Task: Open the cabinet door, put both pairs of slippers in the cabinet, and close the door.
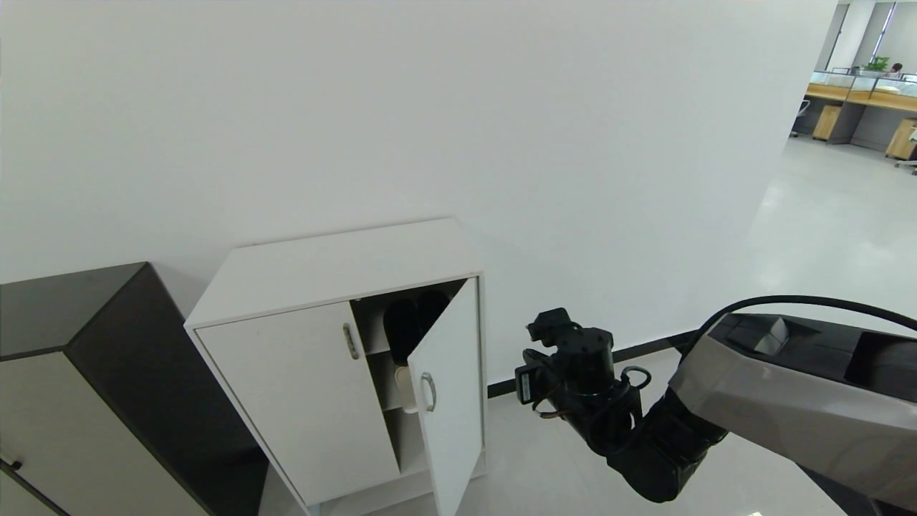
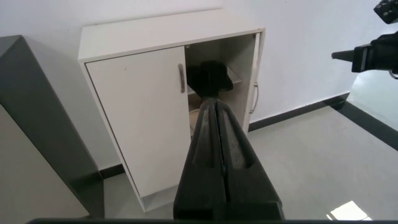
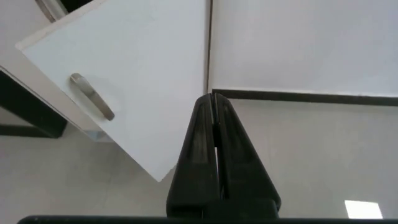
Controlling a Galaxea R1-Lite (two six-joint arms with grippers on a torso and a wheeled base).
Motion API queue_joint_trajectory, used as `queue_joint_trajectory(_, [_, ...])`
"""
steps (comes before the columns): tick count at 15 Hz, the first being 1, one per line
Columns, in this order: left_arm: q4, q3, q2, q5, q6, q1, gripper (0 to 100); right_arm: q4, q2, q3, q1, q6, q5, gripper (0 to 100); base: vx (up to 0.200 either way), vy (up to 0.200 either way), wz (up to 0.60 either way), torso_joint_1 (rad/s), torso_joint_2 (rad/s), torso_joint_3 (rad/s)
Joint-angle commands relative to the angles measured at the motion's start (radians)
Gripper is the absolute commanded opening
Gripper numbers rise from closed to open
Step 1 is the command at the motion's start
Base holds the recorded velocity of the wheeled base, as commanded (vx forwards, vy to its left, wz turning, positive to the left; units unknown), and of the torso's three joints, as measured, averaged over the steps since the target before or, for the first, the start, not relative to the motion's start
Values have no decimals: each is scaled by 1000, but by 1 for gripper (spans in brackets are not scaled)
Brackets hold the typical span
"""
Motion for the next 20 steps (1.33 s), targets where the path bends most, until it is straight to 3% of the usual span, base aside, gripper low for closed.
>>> queue_joint_trajectory(1, [0,0,0,0,0,0,0,-48,32,14,0,-4,19,0,0,0,0,0,0,0])
queue_joint_trajectory(4, [0,0,0,0,0,0,0,-151,71,74,-37,-94,102,0,0,0,0,0,0,0])
queue_joint_trajectory(7, [0,0,0,0,0,1,0,-281,135,97,-39,-208,100,0,0,0,0,0,0,0])
queue_joint_trajectory(10, [0,0,0,0,0,0,0,-206,65,115,-39,-229,94,0,0,0,0,0,0,0])
queue_joint_trajectory(11, [0,0,0,0,0,0,0,-25,-33,109,-39,-173,82,0,0,0,0,0,0,0])
queue_joint_trajectory(12, [0,0,0,0,0,0,0,110,-106,78,-28,-28,82,0,0,0,0,0,0,0])
queue_joint_trajectory(13, [0,0,0,0,0,0,0,155,-129,66,-22,62,93,0,0,0,0,0,0,0])
queue_joint_trajectory(15, [0,0,0,0,0,0,0,95,-92,88,-39,-48,88,0,0,0,0,0,0,0])
queue_joint_trajectory(17, [0,0,0,0,0,0,0,-33,-37,94,-39,-73,87,0,0,0,0,0,0,0])
queue_joint_trajectory(20, [0,0,0,0,0,0,0,-31,-29,89,-35,-79,85,0,0,0,600,5,1,4])
